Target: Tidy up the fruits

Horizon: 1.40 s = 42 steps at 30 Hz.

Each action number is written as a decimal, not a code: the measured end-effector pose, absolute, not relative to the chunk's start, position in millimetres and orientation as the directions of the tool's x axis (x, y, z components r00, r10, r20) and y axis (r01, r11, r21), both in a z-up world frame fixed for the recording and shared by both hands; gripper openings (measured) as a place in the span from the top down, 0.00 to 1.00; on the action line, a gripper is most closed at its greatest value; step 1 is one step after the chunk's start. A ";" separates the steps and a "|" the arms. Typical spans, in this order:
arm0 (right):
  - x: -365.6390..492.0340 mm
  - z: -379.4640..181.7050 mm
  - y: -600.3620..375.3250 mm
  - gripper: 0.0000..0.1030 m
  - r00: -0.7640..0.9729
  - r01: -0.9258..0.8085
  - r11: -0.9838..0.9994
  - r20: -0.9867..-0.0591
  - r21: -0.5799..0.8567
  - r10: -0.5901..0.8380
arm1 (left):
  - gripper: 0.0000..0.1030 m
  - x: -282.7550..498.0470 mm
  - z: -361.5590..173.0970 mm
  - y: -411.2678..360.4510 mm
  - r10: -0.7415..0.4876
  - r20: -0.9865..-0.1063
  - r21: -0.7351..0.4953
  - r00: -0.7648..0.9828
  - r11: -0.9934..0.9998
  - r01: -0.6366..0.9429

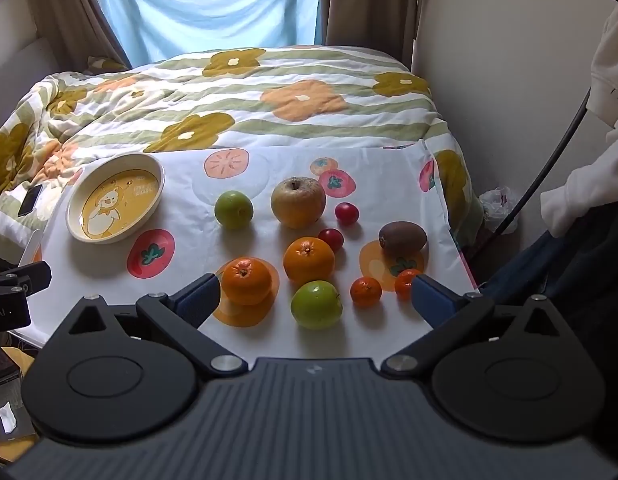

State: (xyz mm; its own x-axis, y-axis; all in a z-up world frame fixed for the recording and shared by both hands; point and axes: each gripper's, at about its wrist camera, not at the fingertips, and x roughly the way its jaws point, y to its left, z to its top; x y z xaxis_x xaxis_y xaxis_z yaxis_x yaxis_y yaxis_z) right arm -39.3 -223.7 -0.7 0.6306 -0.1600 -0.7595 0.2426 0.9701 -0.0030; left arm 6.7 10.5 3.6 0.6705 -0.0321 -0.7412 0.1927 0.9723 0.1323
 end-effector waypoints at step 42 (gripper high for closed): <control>-40.4 -3.4 -226.2 0.00 0.638 0.249 0.969 -0.753 0.002 -0.163 | 0.00 6.8 3.5 10.0 -0.027 -0.738 0.130 0.675 0.975 0.180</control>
State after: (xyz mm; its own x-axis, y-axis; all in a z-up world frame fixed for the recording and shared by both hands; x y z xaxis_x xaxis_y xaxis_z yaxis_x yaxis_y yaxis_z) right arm -40.4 -226.2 -3.4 0.6378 -0.1627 -0.7529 0.2490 0.9685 0.0016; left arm 6.8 10.0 3.5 0.6746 -0.0267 -0.7377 0.1803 0.9750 0.1297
